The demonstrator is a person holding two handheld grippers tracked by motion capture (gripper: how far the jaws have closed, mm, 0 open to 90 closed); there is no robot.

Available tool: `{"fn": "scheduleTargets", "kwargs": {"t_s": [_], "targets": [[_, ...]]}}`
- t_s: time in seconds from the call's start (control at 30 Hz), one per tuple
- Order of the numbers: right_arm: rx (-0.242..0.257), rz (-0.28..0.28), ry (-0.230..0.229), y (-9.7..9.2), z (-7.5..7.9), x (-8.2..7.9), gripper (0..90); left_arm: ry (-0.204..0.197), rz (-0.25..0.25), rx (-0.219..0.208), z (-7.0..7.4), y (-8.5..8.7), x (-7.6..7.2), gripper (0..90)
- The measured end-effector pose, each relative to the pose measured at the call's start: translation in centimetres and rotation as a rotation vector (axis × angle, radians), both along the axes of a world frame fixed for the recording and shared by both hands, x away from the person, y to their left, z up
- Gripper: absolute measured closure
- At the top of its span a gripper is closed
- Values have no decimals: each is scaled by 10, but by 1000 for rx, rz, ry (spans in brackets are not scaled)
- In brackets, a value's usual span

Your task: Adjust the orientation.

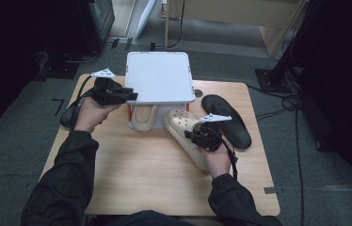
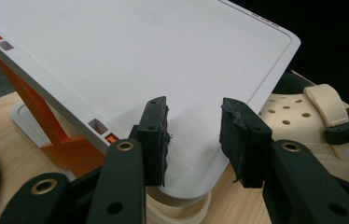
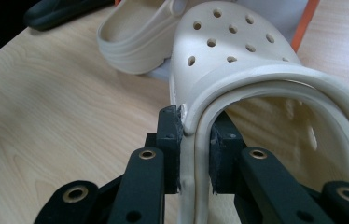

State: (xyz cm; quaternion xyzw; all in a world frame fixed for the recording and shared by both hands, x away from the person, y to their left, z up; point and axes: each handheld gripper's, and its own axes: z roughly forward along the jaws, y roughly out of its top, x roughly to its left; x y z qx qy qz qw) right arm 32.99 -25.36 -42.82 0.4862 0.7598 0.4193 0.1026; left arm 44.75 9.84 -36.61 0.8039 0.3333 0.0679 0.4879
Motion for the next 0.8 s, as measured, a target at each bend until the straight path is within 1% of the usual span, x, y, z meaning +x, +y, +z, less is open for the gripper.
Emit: {"fn": "scheduleTargets", "kwargs": {"t_s": [0.03, 0.1, 0.13, 0.23, 0.33, 0.37, 0.47, 0.53, 0.6, 0.67, 0.7, 0.77, 0.8], "targets": [[-6, -2, -3, 4, -1, 5, 778, -1, 1, -1, 0, 0, 0, 622], [-6, 0, 4, 6, -1, 7, 777, -2, 3, -1, 0, 0, -1, 622], [-7, 1, 6, 9, -4, 13, 777, -3, 3, -1, 0, 0, -1, 622], [-4, -1, 12, 13, -6, 17, 776, -3, 1, -3, -1, 1, -1, 622], [-20, 3, 6, 19, -8, 21, 774, -5, 1, -3, -1, 1, -1, 622], [-24, 7, -3, 23, -9, 23, 774, -6, 2, -1, -1, 1, -1, 624], [-29, 13, -8, 26, -9, 25, 772, -7, 2, -1, -1, 1, -2, 624], [-51, 17, -8, 30, -13, 26, 772, -8, 2, 0, -1, 0, -2, 624], [-45, 23, 0, 31, -15, 26, 772, -8, 3, -1, -1, 1, -2, 624], [-53, 33, -1, 33, -17, 26, 767, -7, 2, -2, -1, 1, -2, 625], [-60, 34, -6, 33, -17, 25, 762, -8, 3, -1, -1, 1, -2, 625], [-56, 35, -10, 33, -17, 25, 741, -9, 3, -2, -1, 1, -2, 625], [-50, 35, -20, 32, -17, 23, 715, -8, 3, -5, -1, 1, -2, 625]]}}
